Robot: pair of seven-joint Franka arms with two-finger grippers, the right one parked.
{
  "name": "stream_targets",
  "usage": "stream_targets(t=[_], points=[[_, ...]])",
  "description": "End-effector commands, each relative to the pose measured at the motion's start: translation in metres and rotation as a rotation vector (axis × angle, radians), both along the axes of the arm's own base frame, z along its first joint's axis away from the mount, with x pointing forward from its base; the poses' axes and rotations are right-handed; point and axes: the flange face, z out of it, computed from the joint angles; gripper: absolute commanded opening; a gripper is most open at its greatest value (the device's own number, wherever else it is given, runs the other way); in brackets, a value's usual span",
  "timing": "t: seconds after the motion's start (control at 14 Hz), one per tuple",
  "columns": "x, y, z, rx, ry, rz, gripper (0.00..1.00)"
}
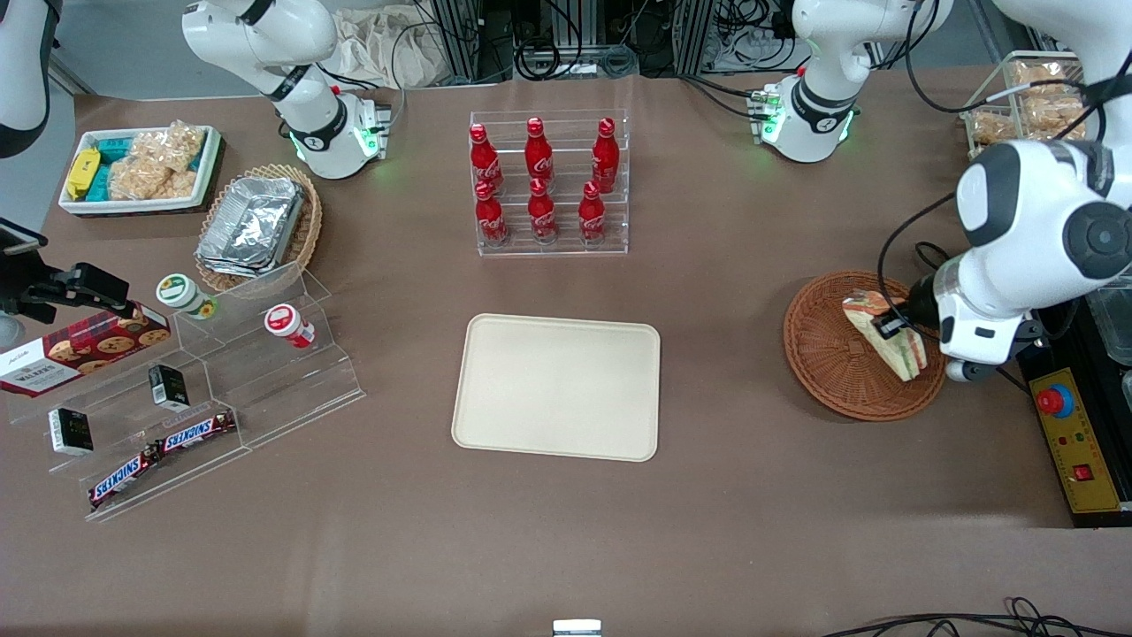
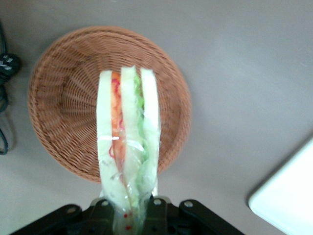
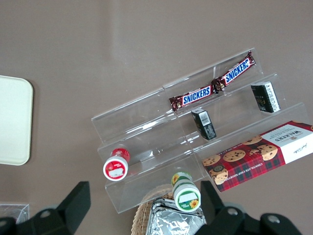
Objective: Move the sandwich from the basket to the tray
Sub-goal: 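Lift the sandwich out of the basket and carry it toward the cream tray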
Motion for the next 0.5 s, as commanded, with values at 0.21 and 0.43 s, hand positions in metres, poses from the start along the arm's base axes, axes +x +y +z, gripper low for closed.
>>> stream_targets(t=[0.21,0.43], points=[[-0.017,-0.129,-0.003,-0.024,0.004,-0.168,0.0],[-0.017,-0.182,-0.025,-0.097,-0.056,-0.341,0.0]])
